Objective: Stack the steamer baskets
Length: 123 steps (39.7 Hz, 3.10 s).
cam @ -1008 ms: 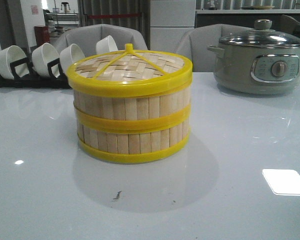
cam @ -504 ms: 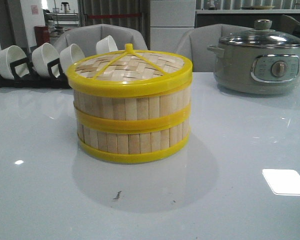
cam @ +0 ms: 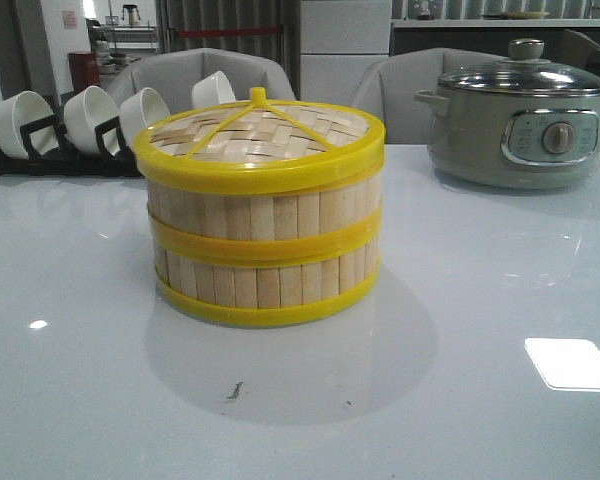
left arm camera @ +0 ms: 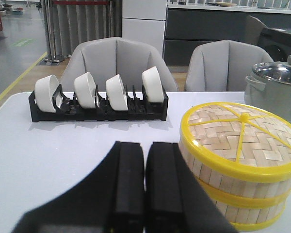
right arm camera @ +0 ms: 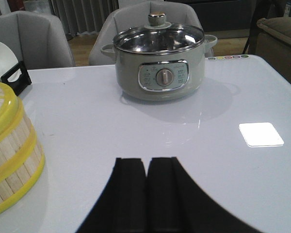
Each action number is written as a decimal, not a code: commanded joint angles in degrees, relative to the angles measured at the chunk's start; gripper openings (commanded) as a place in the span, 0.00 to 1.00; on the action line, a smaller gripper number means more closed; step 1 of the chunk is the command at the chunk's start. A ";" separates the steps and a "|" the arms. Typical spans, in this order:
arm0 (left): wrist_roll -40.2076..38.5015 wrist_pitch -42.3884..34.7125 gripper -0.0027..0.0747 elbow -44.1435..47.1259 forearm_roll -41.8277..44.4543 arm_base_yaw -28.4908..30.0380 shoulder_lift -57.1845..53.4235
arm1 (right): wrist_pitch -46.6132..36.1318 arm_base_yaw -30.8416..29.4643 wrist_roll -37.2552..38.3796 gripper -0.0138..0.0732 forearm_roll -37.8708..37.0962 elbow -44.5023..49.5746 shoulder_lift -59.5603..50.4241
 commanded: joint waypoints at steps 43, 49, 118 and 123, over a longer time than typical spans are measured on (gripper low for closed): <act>-0.58 -19.67 0.15 26.05 -3.75 14.08 -17.43 | -4.71 -0.33 -0.36 0.22 -0.48 -1.78 0.26; -0.58 -19.67 0.15 26.05 -3.75 14.08 -17.23 | -4.71 -0.33 -0.36 0.22 -0.48 -1.78 0.26; 12.40 -20.26 0.15 26.05 -10.21 14.30 -17.23 | -5.10 -0.33 -0.36 0.22 -0.48 -1.78 0.26; 12.40 -20.26 0.15 26.05 -10.21 14.30 -17.23 | -5.33 -0.24 -0.36 0.22 0.05 -1.43 0.13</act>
